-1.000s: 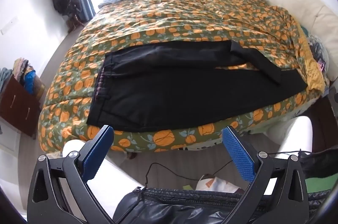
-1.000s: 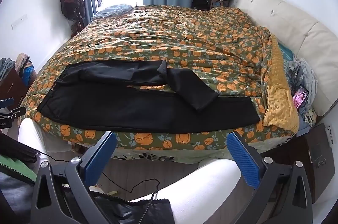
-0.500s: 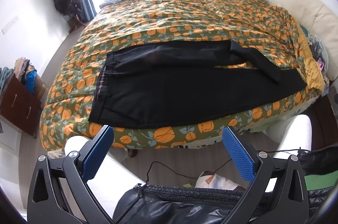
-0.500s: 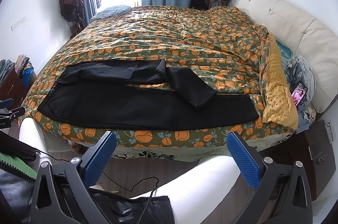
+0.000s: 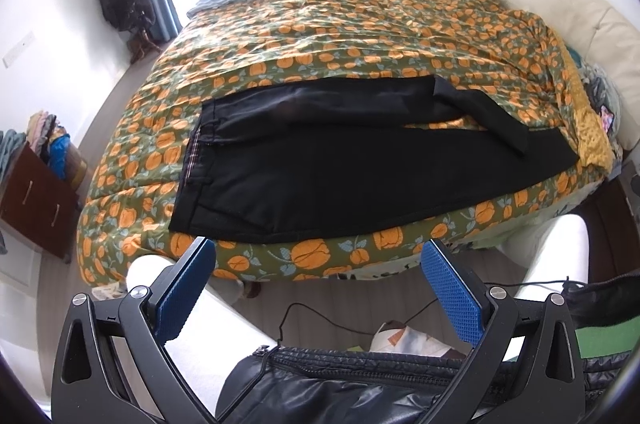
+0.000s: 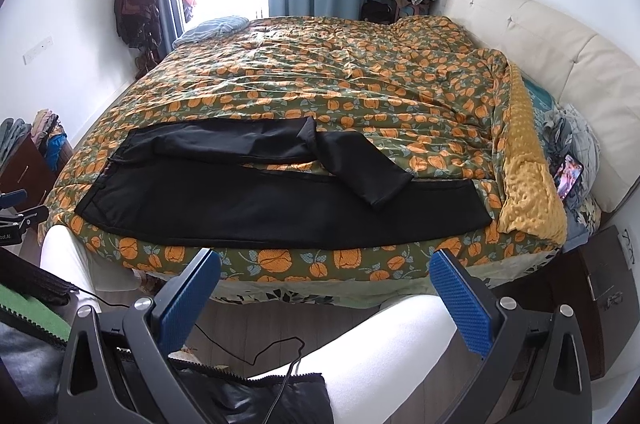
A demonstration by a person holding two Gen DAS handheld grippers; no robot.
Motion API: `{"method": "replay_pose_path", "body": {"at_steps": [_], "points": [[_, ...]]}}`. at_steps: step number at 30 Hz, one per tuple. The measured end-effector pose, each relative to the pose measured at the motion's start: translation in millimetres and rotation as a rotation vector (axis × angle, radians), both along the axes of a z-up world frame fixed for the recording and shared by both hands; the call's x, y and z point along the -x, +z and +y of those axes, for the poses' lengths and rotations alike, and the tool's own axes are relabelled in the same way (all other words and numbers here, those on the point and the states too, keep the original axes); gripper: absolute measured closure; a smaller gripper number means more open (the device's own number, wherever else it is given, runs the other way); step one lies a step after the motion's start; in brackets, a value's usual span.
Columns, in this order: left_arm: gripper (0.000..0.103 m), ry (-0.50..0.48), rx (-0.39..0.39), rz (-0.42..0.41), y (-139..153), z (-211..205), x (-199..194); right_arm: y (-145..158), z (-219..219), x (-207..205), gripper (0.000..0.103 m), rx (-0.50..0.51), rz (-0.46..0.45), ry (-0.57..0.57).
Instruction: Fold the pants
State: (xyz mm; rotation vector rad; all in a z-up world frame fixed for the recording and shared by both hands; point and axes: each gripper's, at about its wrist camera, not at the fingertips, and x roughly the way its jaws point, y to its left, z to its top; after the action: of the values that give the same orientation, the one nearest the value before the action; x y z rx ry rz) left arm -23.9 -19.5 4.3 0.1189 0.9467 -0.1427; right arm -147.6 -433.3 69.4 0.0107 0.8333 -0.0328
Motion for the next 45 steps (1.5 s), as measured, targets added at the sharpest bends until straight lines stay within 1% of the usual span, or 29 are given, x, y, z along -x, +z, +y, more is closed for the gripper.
{"method": "replay_pose_path", "body": {"at_steps": [16, 21, 24, 31, 38, 45], "points": [[0.0, 0.0, -0.002, 0.003, 1.8, -4.7, 1.6, -2.4, 7.7, -12.5, 0.0, -0.012, 0.01, 0.021], [0.0, -0.011, 0.004, 0.014, 1.0, -9.0, 1.4, -0.7, 11.9, -12.4, 0.0, -0.001, 0.011, 0.028], [0.0, -0.02, 0.006, 0.022, 0.1, -10.7, -2.1, -2.4, 7.9, -12.8, 0.0, 0.003, 0.015, 0.023], [0.0, -0.02, 0.0, 0.031, -1.6, -11.0, -8.6, -10.4, -0.6, -17.4, 0.0, -0.034, 0.034, 0.0], [0.0, -0.023, 0.0, 0.035, -3.6, -10.5, -11.2, -11.9, 3.0, -20.0, 0.0, -0.023, 0.037, 0.013], [0.0, -0.022, 0.001, 0.035, -4.9, -11.0, -11.8, -16.0, -2.6, -21.4, 0.0, -0.034, 0.051, -0.006]]}}
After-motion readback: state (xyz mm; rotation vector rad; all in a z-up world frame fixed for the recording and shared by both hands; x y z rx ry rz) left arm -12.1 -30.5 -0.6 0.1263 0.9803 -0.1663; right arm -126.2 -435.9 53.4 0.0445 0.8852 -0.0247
